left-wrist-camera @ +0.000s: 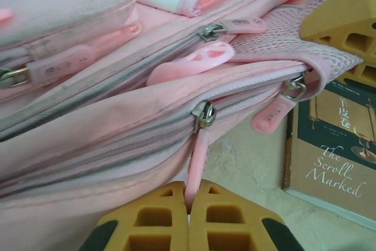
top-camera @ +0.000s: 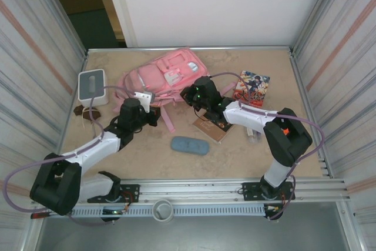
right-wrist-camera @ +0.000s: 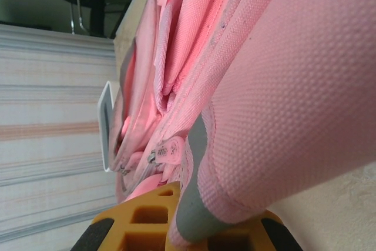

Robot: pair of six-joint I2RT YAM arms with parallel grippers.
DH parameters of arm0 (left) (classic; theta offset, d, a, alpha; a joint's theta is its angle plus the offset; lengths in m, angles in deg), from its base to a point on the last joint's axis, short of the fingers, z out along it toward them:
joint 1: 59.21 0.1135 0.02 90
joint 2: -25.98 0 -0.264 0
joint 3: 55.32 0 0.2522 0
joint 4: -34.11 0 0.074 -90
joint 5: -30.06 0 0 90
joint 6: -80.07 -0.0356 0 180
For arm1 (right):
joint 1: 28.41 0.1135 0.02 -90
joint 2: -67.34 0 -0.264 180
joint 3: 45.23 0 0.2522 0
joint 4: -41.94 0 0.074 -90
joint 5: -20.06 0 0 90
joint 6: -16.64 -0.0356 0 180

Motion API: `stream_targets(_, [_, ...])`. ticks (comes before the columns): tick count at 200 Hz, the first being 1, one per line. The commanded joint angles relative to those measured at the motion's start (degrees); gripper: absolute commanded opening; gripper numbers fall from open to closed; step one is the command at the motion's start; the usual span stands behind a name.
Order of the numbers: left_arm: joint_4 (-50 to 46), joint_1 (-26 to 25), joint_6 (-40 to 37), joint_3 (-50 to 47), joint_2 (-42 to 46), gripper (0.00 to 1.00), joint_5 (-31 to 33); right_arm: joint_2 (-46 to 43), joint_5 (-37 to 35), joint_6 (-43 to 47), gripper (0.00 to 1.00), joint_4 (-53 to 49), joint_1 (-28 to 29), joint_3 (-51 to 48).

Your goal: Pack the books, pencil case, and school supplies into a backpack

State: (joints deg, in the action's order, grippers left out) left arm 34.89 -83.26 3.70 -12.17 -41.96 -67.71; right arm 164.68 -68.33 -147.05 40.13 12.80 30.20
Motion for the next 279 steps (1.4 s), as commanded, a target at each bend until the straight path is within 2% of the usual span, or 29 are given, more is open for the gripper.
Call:
stream_targets(1, [-2.3, 3.6, 2.6, -1.3, 2.2, 0.0, 4.7, -4.3, -3.1, 2.8, 0.0, -1.1, -2.2, -0.4])
stream_targets(25, [-4.0, 4.7, 2.3, -0.9, 2.1, 0.0, 3.7, -3.2, -0.7, 4.9, 0.0, -2.0, -2.8, 1.2])
stream_targets(60, [-4.3, 5.4, 1.2, 1.9, -2.3, 0.0, -5.4, -1.7, 1.3, 6.1, 0.0, -3.3, -2.5, 2.7])
stream_targets(76, [-4.0, 4.9, 1.4, 3.2, -4.5, 0.0, -5.9, -0.9, 2.3, 6.1, 0.0, -3.1, -2.4, 3.5])
stream_targets(86, [-3.8, 4.5, 1.4, 3.3, -5.0, 0.0, -4.5, -0.7, 2.7, 6.1, 0.0, -3.1, -2.3, 3.9])
stream_targets(126, [-7.7, 1.7, -2.4, 4.0, -3.7, 0.23, 4.0, -0.7, 3.7, 4.8, 0.0, -3.1, -2.1, 4.8])
stream_targets(148, [-10.3, 0.9, -3.8, 4.0, -2.1, 0.3, 7.9, -0.8, 4.1, 3.6, 0.0, -3.1, -1.8, 5.7])
stream_targets(178, [-14.2, 0.6, -3.4, 3.0, 3.6, 0.44, 13.6, -1.0, 4.3, 3.0, 0.0, -3.3, -1.7, 6.4])
stream_targets(209, [-19.1, -0.3, -2.5, 3.9, 10.1, 0.55, 16.0, -0.9, 4.1, 3.1, 0.0, -3.7, -1.9, 6.6])
stream_targets(238, [-21.7, -5.4, -5.0, 6.0, 10.5, 0.62, 22.8, -0.8, 4.3, 2.6, 0.0, -4.0, -1.9, 6.9])
stream_targets(279, [-22.9, -13.5, -9.6, 11.0, 3.9, 0.68, 30.9, -0.8, 4.6, 2.5, 0.0, -5.1, -2.2, 7.6])
